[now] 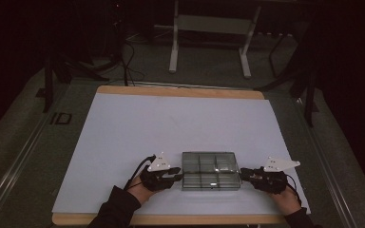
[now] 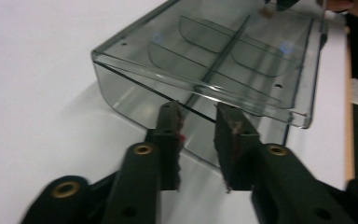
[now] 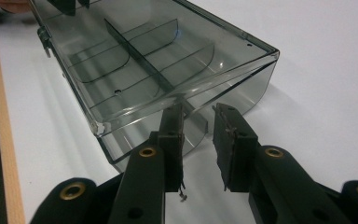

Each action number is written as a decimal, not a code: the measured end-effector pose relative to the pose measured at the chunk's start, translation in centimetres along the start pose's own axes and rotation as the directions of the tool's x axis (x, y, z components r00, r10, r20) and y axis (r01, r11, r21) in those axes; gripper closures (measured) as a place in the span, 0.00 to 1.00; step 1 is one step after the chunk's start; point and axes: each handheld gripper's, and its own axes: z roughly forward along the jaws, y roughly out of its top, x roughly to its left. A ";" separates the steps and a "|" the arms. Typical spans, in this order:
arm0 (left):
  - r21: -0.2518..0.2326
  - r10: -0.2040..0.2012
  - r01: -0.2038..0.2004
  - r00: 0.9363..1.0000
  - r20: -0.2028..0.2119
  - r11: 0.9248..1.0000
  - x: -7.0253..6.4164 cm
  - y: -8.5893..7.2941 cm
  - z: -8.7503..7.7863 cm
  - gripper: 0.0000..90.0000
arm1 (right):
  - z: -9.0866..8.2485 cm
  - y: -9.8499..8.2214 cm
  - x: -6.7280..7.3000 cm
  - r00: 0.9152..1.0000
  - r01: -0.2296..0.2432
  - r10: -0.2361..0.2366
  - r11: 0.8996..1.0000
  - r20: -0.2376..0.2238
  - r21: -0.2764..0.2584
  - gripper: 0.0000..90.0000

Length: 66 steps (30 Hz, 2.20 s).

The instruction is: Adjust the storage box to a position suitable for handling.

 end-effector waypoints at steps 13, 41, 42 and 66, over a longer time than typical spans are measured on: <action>-0.032 0.025 -0.025 1.000 0.000 0.999 0.4 1.1 -0.2 0.71 | -0.2 1.0 -0.2 1.000 0.014 -0.013 0.999 0.022 -0.037 0.76; -0.103 0.049 -0.053 0.998 -0.042 0.993 1.3 3.5 -0.5 0.75 | 0.3 4.1 -0.9 0.996 0.061 -0.056 0.995 0.063 -0.079 0.77; -0.101 0.049 -0.054 0.998 -0.050 0.993 1.4 3.6 -0.5 0.76 | 0.4 4.2 -0.9 0.996 0.061 -0.056 0.995 0.063 -0.082 0.77; -0.144 -0.049 0.025 0.985 -0.166 0.989 3.3 4.4 1.4 0.90 | 1.1 6.2 -2.6 0.989 0.056 -0.039 0.992 0.140 -0.116 0.91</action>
